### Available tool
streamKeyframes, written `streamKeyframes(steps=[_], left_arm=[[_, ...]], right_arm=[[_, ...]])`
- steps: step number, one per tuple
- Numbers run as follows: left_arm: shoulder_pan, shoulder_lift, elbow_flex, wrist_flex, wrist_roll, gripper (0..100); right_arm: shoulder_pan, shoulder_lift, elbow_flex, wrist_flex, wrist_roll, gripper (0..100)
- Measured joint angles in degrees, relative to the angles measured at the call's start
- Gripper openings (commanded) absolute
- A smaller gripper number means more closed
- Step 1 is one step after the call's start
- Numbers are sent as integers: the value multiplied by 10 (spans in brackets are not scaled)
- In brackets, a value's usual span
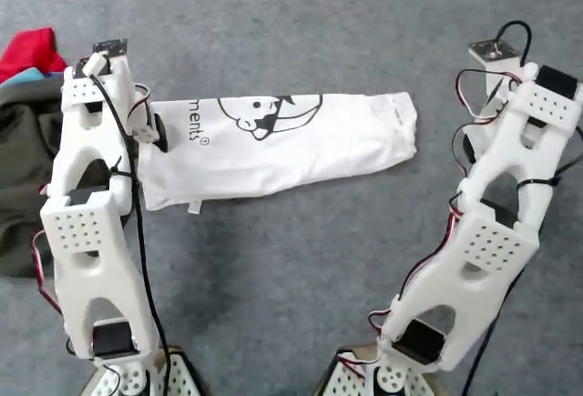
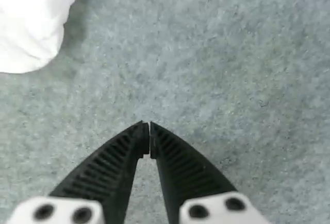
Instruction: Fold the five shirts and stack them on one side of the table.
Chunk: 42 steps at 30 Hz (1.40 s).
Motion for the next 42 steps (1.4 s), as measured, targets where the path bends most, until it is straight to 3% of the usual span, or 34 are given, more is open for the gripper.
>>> streamKeyframes(steps=[16, 22, 28, 31, 36, 42], left_arm=[[-4, 73, -60, 38, 22, 234], [-1, 116, -121, 73, 76, 129], [7, 161, -191, 87, 44, 30], [14, 186, -235, 107, 35, 28], [17, 221, -296, 141, 33, 27], [40, 229, -367, 178, -9, 27]], right_arm=[[-3, 0, -1, 0, -5, 15], [-20, 1, -109, 0, -83, 15], [-36, 1, -276, 4, -222, 15], [-36, 0, -355, 4, -273, 15], [-30, 0, -444, 4, -287, 15], [33, 0, -485, 4, -287, 15]])
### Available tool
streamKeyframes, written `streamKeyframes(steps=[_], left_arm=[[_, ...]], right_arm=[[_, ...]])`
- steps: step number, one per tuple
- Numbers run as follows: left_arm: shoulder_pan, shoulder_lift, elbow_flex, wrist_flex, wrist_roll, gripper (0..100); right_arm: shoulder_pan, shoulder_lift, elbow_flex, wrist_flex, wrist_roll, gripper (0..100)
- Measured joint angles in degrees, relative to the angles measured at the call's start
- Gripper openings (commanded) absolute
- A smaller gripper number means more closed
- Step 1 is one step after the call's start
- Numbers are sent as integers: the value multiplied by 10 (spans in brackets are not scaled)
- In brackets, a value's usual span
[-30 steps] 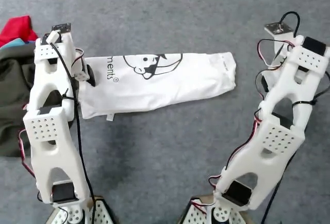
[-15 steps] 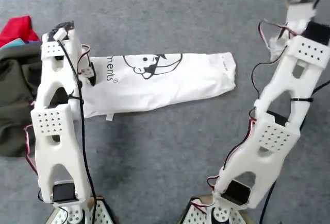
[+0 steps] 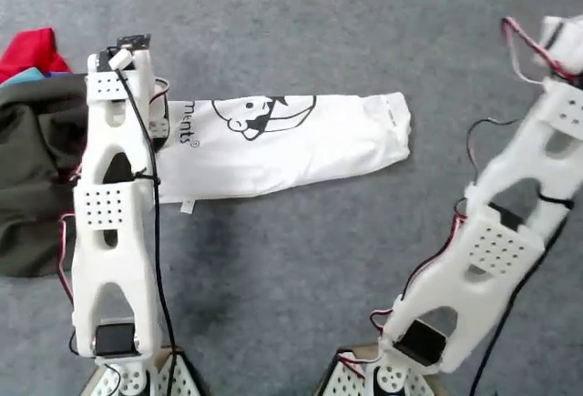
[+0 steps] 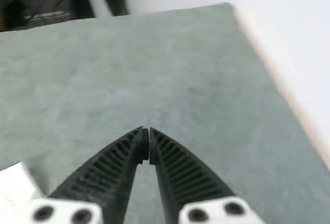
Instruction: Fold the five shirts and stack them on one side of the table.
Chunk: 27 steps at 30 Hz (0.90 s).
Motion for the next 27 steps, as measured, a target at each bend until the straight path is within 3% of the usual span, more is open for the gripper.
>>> streamKeyframes(steps=[7, 12, 27], left_arm=[[49, 5, -52, 2, -13, 27], [115, 6, -76, 1, 1, 28], [324, 6, -262, 4, 108, 29]], right_arm=[[62, -1, -6, -7, 4, 15], [105, -26, -43, 12, 68, 15], [109, -29, -75, 37, 105, 15]])
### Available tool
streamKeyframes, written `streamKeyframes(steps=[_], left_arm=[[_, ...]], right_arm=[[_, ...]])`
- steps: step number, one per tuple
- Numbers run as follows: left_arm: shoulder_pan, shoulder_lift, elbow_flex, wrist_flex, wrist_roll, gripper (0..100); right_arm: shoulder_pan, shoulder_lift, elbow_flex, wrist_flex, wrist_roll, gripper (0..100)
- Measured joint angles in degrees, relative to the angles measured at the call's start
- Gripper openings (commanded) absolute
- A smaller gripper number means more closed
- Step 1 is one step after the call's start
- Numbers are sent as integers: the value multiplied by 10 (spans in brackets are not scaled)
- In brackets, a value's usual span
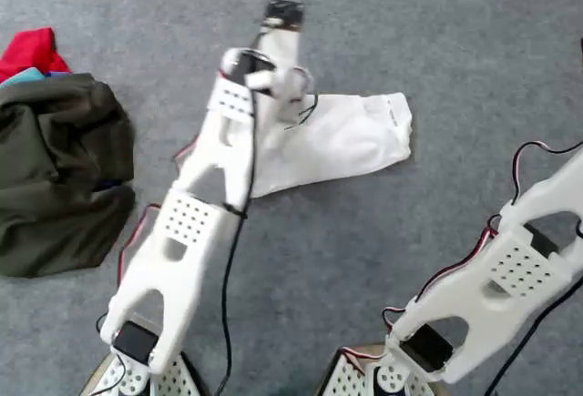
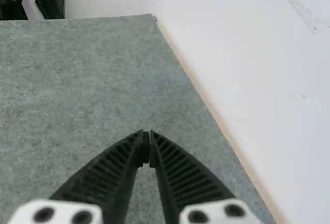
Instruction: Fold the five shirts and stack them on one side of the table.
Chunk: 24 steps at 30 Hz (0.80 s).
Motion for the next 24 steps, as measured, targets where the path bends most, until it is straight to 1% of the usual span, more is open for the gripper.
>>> streamKeyframes(steps=[3, 5, 10, 15, 17, 20, 24], left_arm=[[38, 0, -4, -10, 41, 29], [54, 0, -4, -32, 69, 29], [72, 0, -1, -135, 118, 29], [84, 1, 66, -281, 137, 29], [93, 1, 98, -325, 139, 29], [110, 1, 129, -359, 140, 30], [120, 1, 135, -367, 140, 37]], right_arm=[[6, 0, 0, 0, 0, 15], [13, 0, 0, 0, 0, 15], [15, 0, 0, 0, 0, 15], [15, 0, 0, 0, 0, 15], [15, 0, 0, 0, 0, 15], [15, 0, 0, 0, 0, 15], [15, 0, 0, 0, 0, 15]])
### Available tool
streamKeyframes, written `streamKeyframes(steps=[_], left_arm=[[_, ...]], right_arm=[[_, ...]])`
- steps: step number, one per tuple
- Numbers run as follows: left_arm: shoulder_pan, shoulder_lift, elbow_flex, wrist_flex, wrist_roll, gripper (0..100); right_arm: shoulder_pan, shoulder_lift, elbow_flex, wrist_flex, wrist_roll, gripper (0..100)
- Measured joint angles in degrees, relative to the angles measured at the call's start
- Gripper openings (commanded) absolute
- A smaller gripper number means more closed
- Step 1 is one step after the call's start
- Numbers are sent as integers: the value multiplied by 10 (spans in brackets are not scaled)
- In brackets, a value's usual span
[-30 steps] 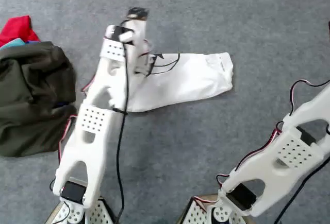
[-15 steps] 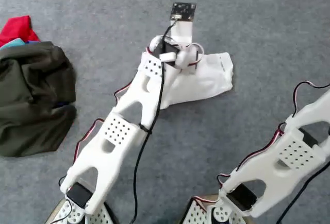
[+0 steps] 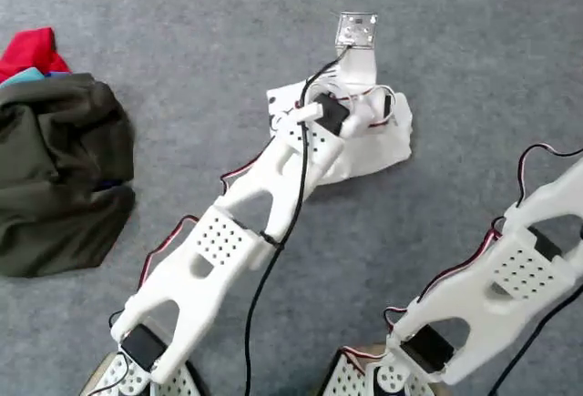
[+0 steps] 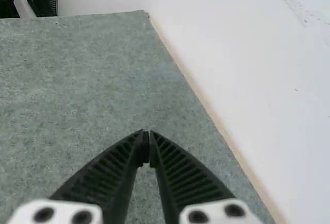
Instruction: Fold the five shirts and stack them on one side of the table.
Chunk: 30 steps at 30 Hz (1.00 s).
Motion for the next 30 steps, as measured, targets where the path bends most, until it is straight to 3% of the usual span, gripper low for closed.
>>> streamKeyframes(steps=[9, 13, 16, 20, 23, 30], left_arm=[[4, 0, 0, 0, 0, 137], [11, 0, 0, 5, 1, 297], [18, 0, -1, 44, 26, 265], [-29, -11, -48, 95, 30, 119], [-104, -33, -100, 140, 4, 24], [-261, -53, -138, 326, -164, 28]], right_arm=[[0, 0, 0, 0, 0, 15], [0, 0, 0, 0, 0, 15], [0, 0, 0, 0, 0, 15], [-10, 0, 0, 0, 0, 15], [-55, 0, 23, 14, 0, 15], [-303, 8, 219, 54, 0, 14]])
